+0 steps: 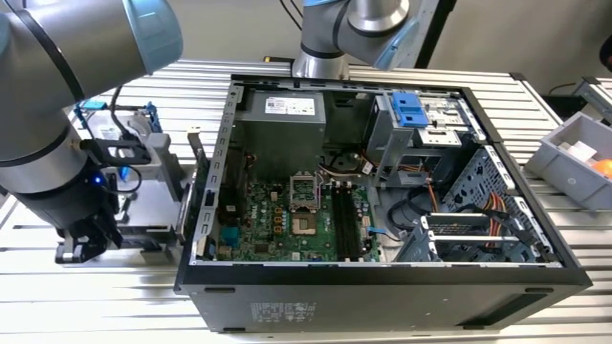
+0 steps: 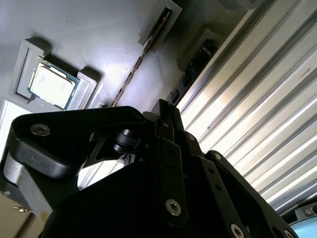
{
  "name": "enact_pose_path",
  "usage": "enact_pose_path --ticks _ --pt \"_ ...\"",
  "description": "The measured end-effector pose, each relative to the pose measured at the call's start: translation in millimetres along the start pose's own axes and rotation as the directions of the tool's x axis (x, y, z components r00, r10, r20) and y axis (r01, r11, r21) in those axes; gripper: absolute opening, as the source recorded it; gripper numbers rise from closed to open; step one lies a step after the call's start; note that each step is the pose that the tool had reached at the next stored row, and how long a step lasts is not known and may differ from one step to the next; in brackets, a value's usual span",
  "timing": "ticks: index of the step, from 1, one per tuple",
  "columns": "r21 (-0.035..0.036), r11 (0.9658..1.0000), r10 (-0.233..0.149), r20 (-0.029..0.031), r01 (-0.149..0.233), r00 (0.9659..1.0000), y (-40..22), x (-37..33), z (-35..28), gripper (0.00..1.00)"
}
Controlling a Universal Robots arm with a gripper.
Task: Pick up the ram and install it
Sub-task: 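Pick up the ram and move it above insertion slot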
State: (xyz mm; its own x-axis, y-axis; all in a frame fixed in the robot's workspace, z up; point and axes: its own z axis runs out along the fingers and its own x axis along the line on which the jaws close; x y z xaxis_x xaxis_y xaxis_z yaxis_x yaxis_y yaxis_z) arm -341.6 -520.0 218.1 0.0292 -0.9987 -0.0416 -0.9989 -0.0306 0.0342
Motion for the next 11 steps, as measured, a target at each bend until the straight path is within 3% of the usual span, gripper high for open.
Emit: enact_pose_path --ticks 11 --pt "0.0 1.0 0.0 -0.0001 0.0 1.0 0.3 -0.4 -10.5 0.0"
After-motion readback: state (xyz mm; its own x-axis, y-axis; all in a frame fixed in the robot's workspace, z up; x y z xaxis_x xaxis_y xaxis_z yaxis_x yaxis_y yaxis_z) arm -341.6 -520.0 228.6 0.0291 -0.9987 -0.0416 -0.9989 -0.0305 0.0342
